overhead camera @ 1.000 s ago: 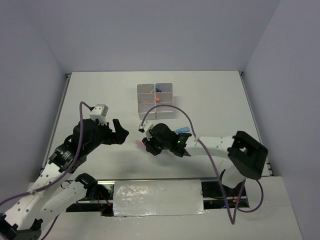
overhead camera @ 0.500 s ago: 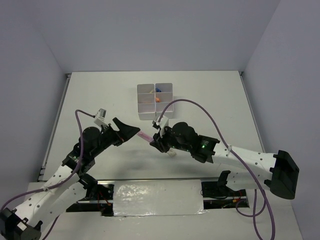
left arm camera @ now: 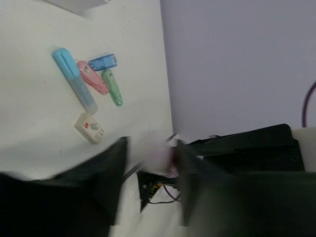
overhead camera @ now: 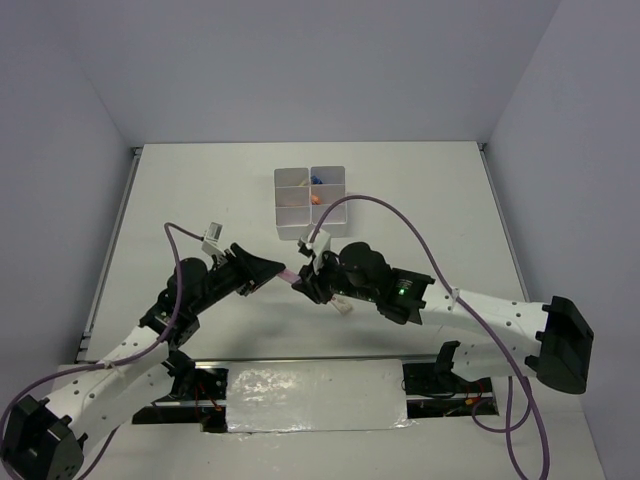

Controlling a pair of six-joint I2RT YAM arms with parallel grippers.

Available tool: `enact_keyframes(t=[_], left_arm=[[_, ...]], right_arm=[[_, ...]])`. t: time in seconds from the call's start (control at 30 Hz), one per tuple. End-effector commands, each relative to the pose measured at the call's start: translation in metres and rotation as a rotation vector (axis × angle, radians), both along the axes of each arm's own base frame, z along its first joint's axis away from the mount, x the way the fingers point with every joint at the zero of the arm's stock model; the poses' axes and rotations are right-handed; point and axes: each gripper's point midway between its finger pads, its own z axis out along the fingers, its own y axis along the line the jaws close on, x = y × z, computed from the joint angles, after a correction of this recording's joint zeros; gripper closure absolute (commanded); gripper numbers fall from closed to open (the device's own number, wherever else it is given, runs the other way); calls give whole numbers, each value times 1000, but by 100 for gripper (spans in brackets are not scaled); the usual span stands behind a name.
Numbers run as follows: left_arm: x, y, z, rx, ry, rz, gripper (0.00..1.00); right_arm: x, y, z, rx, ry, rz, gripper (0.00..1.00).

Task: Sort the stationery into containers
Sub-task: Place the pen in the storage box.

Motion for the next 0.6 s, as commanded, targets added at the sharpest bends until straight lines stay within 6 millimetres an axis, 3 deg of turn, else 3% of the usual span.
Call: enact_keyframes(t=[0.0,0.03,0.07,0.1,0.2,0.27,0.3,0.33,0.37,0.4,0.47,0.5,0.53,0.57], left_arm=[[3,-6,29,-70,-84,-19,58],[4,-6,29,-72,-82,-16,69],[5,-7,28,-72,-78,-17,91],[5,-7,29,-76,-83,-20,100],[6,-9,35,-86,-103,-24,100],[5,-8,39,-106,-123,-23,100],[3,-7,44,-124,-149,-25,100],[1,-6,59,-166,-201,-24,100],[0,-3,59,-179,-218,-14,100],[-4,0,73,-219,-276,-8,100],[-5,6,75,-252,-311,22,100],[-9,10,73,-281,-316,28,100],[-13,13,85,-325,-361,30,100],[-14,16,87,-347,-369,45,100]], right_arm=[[-6,22,41,132,-62,67,100],[-8,23,42,144,-62,76,100],[-9,22,39,152,-63,76,100],[-10,21,38,154,-63,79,100],[-12,17,40,174,-66,74,99],[-6,9,46,205,-74,21,82],[-2,5,47,232,-42,-26,62],[3,-3,47,261,-21,-82,18],[18,-13,54,318,-6,-164,12],[16,-18,51,384,90,-181,10],[11,-18,64,500,161,-147,4],[5,-22,58,549,238,-158,4],[1,-22,75,643,231,-128,3],[-6,-22,80,695,253,-100,3]])
